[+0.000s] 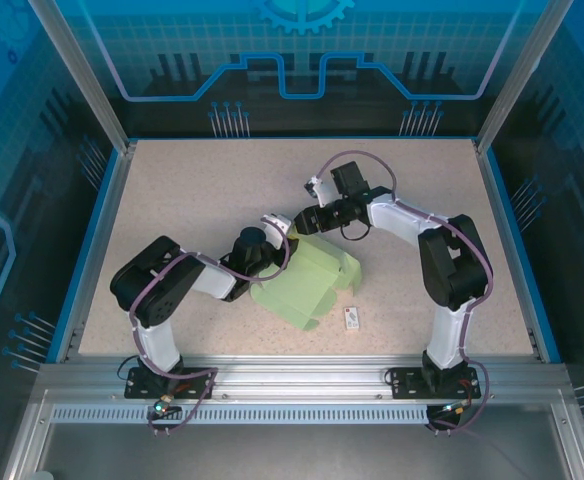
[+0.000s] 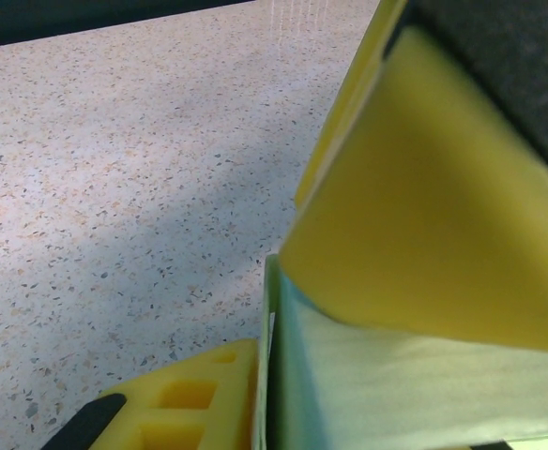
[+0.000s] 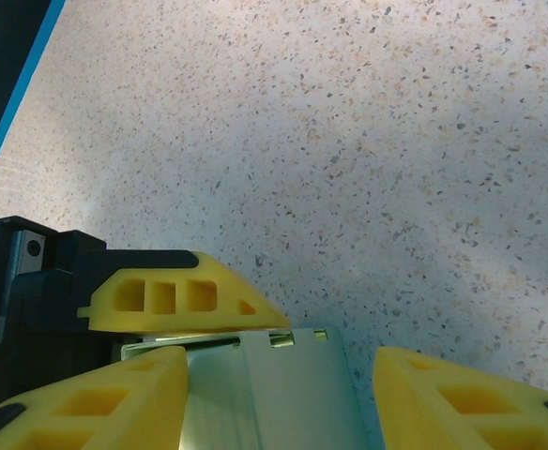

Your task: Fold the paper box

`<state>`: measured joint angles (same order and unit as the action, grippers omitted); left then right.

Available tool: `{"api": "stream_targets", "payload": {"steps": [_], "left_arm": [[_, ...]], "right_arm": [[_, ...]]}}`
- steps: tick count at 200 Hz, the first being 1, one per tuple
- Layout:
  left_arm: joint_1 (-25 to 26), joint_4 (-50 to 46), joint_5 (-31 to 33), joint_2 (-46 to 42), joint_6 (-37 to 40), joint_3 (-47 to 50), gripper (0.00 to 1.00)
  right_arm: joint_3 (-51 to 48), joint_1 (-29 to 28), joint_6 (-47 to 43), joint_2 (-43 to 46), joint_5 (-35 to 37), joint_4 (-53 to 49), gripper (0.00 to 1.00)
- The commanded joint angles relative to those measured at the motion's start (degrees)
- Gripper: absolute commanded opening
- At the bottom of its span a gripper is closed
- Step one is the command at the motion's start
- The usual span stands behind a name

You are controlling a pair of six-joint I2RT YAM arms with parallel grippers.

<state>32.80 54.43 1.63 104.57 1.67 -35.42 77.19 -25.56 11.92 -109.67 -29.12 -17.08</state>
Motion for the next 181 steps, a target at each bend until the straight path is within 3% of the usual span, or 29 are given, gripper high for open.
{"api": "stream_targets", "payload": {"steps": [1, 52, 121, 141, 181], "left_arm": [[0.2, 2.6, 0.4, 0.9, 0.9, 0.6, 0.2], [0.2, 2.5, 1.2, 0.8, 0.8, 0.4, 0.14], [0.2, 2.1, 3.9, -0.6, -1.0, 0.6, 0.06], [0.5, 0.2, 6.8, -2.0, -2.6, 0.4, 0.05], [0.9, -7.0, 14.8, -5.9, -6.1, -1.3, 0.04]], "right_arm": [[-0.2, -0.8, -0.9, -2.1, 1.6, -2.8, 0.54], [1.0, 0.0, -0.5, -0.9, 0.5, -3.1, 0.55], [1.4, 2.8, 1.2, 8.8, 0.5, -4.5, 0.6], [-1.3, 3.6, 1.8, 14.3, 4.7, -5.0, 0.61], [-10.4, 0.7, 2.7, 27.6, 20.9, -7.1, 0.64]]}}
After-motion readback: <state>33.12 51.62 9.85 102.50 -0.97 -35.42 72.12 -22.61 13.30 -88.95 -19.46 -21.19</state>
